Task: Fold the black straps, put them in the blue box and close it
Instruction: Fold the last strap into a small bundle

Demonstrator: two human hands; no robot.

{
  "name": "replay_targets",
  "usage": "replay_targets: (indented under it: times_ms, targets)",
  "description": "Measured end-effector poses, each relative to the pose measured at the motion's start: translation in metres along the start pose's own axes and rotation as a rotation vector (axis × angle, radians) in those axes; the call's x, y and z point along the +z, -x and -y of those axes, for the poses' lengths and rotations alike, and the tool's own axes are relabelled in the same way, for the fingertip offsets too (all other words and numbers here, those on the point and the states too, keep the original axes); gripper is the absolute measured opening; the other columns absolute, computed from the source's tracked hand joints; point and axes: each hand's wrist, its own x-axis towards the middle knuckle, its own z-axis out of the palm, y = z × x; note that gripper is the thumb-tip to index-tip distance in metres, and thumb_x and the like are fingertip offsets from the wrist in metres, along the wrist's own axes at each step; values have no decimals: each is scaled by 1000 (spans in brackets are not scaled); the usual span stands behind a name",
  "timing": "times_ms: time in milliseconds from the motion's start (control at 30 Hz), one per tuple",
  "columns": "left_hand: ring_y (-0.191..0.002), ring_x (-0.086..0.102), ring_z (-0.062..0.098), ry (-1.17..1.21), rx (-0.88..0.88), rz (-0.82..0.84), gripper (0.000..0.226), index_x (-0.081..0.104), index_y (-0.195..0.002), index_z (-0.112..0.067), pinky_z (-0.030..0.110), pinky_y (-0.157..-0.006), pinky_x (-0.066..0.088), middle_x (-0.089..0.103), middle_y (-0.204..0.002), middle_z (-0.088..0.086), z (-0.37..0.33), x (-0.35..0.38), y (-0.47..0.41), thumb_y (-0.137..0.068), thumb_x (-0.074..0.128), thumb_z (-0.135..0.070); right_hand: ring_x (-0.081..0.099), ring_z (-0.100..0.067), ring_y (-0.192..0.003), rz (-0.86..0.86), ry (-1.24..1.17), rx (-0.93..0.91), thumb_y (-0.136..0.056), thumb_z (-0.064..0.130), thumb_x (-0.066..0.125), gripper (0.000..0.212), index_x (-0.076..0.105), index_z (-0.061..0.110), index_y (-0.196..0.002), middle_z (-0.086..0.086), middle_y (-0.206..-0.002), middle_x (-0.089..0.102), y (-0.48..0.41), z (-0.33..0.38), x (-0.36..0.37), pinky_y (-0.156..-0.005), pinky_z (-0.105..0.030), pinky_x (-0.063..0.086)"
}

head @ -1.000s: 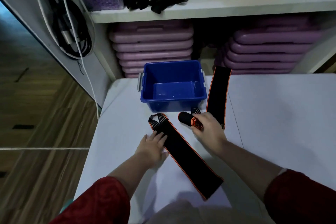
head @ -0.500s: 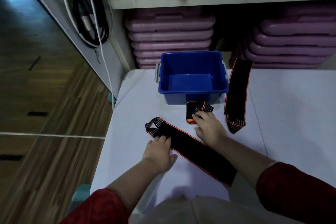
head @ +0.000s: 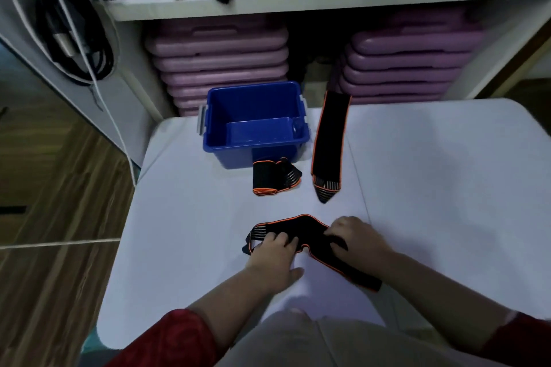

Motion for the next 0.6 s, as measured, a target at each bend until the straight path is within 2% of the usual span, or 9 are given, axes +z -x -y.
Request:
replay_targets:
  times_ms: [100,200,300,400,500,600]
  targets:
    - [-123,33,31,-4,-1,-12,80,20,-148,-17,46,-91,46,38,-133,8,-31,-3,-17,-85,48,-56,45,-22,-125,97,42,81,-84,39,51,51,49,24,-133,1,-136,48,38,-43,5,-99,-39,44]
    - [-122,33,31,-3,6,-16,79,20,-148,-17,46,-92,45,38,-133,8,-59,-6,-35,-85,47,-56,38,-24,-136,86,87,61,-83,39,57,62,40,26,-141,-1,-148,39,63,-91,7,-108,-38,37]
    - [-122,33,30,11,8,-25,76,22,-147,-19,45,-94,45,37,-134,8,-82,-11,-54,-85,47,-56,33,-29,-140,52,105,124,-81,35,64,63,43,29,-139,-9,-150,38,70,-137,-7,-109,-45,32]
    - [-123,34,29,39,-7,-60,70,29,-146,-22,45,-98,43,39,-134,7,-96,-16,-70,-86,47,-53,30,-27,-139,28,124,241,-80,36,65,61,44,32,-138,-8,-150,35,69,-181,-37,-108,-41,35]
    - [-124,37,27,23,9,-74,64,33,-144,-25,43,-102,38,41,-135,5,-103,-18,-82,-87,45,-51,36,-25,-131,10,141,352,-80,45,65,60,44,36,-135,-2,-142,39,66,-223,-65,-101,-42,40]
    - [-122,40,24,11,-21,-92,56,43,-138,-28,41,-99,38,47,-129,1,-113,-20,-89,-87,42,-52,43,-24,-120,23,105,362,-75,52,67,63,45,37,-132,-1,-130,45,59,-247,-80,-95,-42,44]
